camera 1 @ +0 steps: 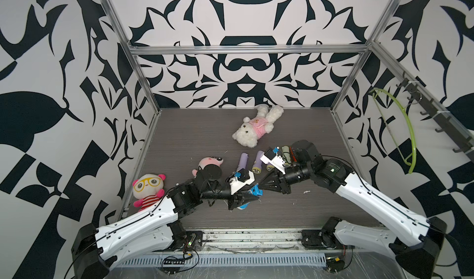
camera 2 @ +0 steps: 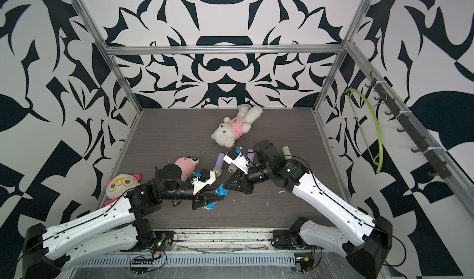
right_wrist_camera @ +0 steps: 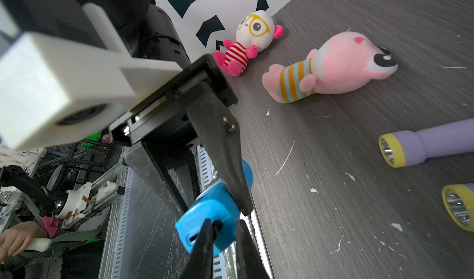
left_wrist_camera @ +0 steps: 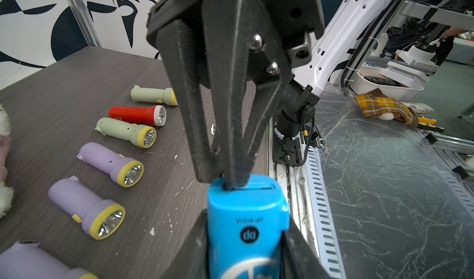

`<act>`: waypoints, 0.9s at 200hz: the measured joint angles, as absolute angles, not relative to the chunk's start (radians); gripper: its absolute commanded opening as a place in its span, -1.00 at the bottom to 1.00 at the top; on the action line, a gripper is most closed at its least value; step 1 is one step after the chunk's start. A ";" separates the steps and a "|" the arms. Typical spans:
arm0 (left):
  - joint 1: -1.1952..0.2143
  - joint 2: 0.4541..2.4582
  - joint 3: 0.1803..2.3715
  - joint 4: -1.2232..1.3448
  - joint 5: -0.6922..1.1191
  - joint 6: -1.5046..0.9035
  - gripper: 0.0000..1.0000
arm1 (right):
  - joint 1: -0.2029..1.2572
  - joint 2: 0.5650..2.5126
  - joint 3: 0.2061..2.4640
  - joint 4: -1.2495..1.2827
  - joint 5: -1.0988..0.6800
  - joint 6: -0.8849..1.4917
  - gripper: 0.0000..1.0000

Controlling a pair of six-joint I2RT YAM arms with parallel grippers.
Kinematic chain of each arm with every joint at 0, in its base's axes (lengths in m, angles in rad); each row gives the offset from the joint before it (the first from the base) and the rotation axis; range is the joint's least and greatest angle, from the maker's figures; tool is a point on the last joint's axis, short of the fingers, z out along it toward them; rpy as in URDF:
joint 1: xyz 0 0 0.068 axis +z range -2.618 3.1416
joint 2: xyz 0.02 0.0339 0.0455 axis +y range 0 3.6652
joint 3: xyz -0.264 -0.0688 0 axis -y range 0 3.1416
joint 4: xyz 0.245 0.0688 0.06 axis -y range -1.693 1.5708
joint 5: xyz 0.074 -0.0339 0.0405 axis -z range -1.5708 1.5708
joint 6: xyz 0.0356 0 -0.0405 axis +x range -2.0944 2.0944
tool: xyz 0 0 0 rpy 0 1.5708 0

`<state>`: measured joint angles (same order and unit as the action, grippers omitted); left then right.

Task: Close the plug at the bottom of the flashlight
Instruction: Close the plug of the flashlight.

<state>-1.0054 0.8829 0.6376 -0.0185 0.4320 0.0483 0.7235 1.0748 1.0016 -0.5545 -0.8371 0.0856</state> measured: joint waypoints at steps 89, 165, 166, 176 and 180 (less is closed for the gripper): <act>-1.008 0.888 0.666 0.001 0.461 0.048 -0.41 | 0.729 1.100 1.013 -0.516 -0.691 0.109 -0.78; -0.955 0.971 0.812 -0.150 0.071 -0.075 -0.57 | 0.726 1.029 1.012 -0.536 -0.192 0.190 -0.74; -0.949 0.978 0.822 -0.157 0.056 -0.081 -0.57 | 0.726 1.027 1.012 -0.538 -0.182 0.192 -0.74; -0.907 1.027 0.872 -0.192 -0.007 -0.122 -0.57 | 0.726 1.015 1.010 -0.552 -0.118 0.208 -0.73; -0.888 1.049 0.896 -0.211 -0.035 -0.141 -0.57 | 0.726 1.012 1.008 -0.558 -0.095 0.213 -0.72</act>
